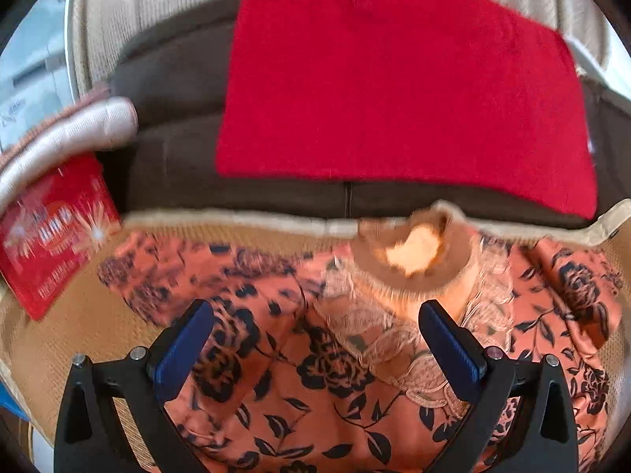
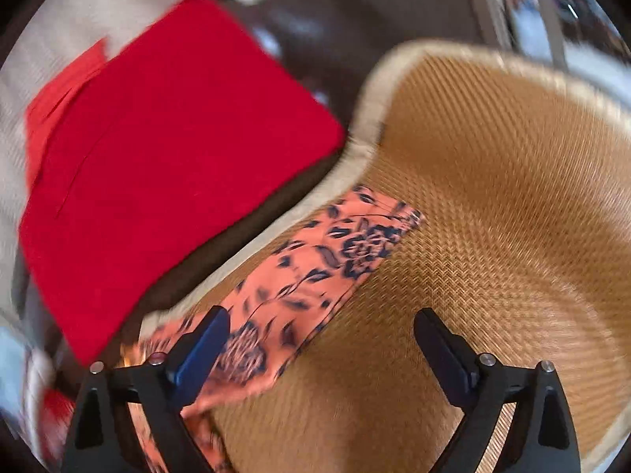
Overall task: Fold small clothes
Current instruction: 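Grasp the sleeve end with the right gripper while the left tool hovers over the body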
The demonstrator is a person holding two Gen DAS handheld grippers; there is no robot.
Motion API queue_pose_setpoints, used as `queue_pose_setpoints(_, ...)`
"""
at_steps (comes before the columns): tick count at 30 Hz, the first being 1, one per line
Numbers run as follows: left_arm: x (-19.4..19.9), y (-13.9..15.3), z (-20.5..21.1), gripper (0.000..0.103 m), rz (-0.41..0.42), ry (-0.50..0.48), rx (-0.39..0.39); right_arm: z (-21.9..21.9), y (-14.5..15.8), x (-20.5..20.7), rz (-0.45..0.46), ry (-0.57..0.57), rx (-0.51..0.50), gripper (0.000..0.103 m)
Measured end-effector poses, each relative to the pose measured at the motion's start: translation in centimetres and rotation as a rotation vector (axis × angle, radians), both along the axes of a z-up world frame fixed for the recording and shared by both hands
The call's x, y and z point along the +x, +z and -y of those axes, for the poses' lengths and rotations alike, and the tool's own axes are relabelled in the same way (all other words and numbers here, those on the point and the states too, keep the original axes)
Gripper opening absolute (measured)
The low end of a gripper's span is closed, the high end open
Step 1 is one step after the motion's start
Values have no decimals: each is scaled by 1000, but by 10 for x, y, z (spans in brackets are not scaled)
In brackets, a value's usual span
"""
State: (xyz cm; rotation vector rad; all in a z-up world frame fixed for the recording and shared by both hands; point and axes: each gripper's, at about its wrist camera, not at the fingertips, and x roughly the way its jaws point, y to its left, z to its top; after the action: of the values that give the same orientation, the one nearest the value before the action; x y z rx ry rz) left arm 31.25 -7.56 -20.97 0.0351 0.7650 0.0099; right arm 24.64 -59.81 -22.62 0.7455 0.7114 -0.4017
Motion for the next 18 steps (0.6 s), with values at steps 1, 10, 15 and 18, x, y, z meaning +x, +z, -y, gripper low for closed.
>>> queue_pose_setpoints(1, 4, -3, -1, 103, -21, 5, -18, 9, -8, 11, -19, -38, 1, 94)
queue_pose_setpoints(10, 9, -5, -11, 103, 34, 51, 4, 37, -51, 108, -348, -84, -244, 78)
queue_pose_setpoints(15, 15, -6, -16, 103, 31, 71, -9, 29, -58, 122, -380, -68, -274, 47)
queue_pose_setpoints(18, 12, -2, -16, 103, 52, 71, -4, 17, -57, 126, -364, -3, -300, 14)
